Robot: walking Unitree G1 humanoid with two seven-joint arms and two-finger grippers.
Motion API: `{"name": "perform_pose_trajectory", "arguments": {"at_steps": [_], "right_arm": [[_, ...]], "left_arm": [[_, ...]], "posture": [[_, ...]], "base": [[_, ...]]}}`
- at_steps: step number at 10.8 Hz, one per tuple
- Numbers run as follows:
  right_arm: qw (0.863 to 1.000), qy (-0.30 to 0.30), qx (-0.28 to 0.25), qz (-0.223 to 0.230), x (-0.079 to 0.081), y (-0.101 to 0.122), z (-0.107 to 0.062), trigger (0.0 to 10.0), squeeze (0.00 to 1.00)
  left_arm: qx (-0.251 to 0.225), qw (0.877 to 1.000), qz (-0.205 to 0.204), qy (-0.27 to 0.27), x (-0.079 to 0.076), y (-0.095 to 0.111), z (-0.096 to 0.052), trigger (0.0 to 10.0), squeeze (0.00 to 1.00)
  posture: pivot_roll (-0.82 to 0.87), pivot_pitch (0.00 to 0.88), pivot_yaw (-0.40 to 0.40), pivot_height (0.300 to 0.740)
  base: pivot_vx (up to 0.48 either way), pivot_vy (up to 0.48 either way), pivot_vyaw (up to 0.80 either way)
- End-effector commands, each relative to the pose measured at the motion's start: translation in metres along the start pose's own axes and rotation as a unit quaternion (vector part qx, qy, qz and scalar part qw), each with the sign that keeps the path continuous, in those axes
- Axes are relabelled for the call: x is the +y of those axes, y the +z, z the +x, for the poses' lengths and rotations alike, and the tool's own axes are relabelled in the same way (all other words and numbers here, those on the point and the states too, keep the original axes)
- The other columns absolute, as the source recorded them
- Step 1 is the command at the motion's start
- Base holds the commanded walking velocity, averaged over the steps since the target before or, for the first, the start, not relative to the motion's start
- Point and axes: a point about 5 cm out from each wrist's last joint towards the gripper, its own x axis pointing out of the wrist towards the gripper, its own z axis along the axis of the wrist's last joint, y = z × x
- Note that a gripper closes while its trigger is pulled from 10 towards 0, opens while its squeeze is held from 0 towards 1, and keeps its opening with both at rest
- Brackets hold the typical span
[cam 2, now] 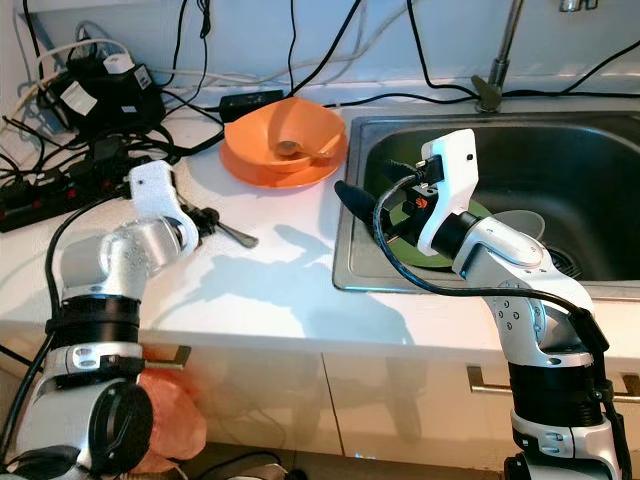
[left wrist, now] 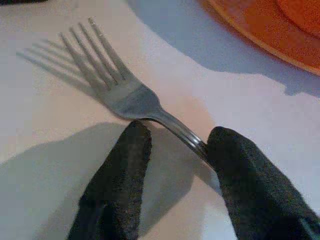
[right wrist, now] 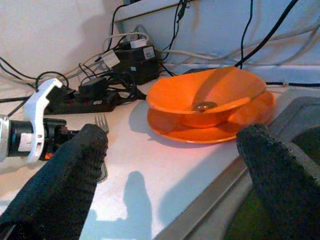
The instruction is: Kitchen organization
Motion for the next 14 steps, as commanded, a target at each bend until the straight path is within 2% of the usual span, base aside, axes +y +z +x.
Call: {"name": "perform_pose_trajectory", "arguments": {"at_steps": [1, 3, 5, 8, 9, 12, 13, 14], "right_arm": [[1.0, -0.003, 0.0, 0.001, 0.0, 0.002, 0.0, 10.0, 0.0], [1.0, -0.002, 0.0, 0.002, 0.0, 0.001, 0.0, 10.0, 0.0], [1.0, -0.003, 0.002, 0.002, 0.0, 0.0, 0.001, 10.0, 0.0], [1.0, -0.002, 0.005, 0.001, -0.001, -0.001, 0.001, 10.0, 0.0], [1.0, -0.003, 0.006, 0.001, -0.002, -0.001, 0.001, 10.0, 0.0], [1.0, -0.002, 0.009, -0.001, -0.003, -0.002, 0.002, 10.0, 0.0], [1.0, -0.001, 0.009, -0.001, -0.003, -0.002, 0.003, 10.0, 0.0], [1.0, -0.001, 0.01, -0.001, -0.003, -0.002, 0.003, 10.0, 0.0]], "left_arm": [[0.112, 0.993, 0.015, 0.03, 0.014, -0.053, 0.01, 0.0, 0.0], [0.119, 0.991, 0.036, 0.038, 0.024, -0.06, 0.009, 0.0, 0.0], [0.117, 0.991, 0.063, 0.019, 0.026, -0.062, 0.005, 0.0, 0.0], [0.122, 0.989, 0.079, -0.019, 0.022, -0.069, 0.0, 0.0, 0.0], [0.12, 0.987, 0.091, -0.051, 0.018, -0.07, -0.004, 0.0, 0.0], [0.109, 0.972, 0.132, -0.163, 0.001, -0.072, -0.018, 0.0, 0.0], [0.1, 0.969, 0.151, -0.168, 0.001, -0.07, -0.019, 0.0, 0.0], [0.087, 0.971, 0.149, -0.163, 0.001, -0.066, -0.019, 0.0, 0.0]], "posture": [[0.14, 0.05, 0.104, 0.74], [0.14, 0.054, 0.105, 0.74], [0.14, 0.055, 0.102, 0.74], [0.15, 0.052, 0.098, 0.74], [0.15, 0.05, 0.094, 0.74], [0.15, 0.042, 0.089, 0.74], [0.15, 0.04, 0.089, 0.74], [0.15, 0.037, 0.088, 0.74]], "base": [[0.0, 0.0, 0.0], [0.0, 0.0, 0.0], [0.0, 0.0, 0.0], [0.0, 0.0, 0.0], [0.0, 0.0, 0.0], [0.0, 0.0, 0.0], [0.0, 0.0, 0.0], [0.0, 0.0, 0.0]]}}
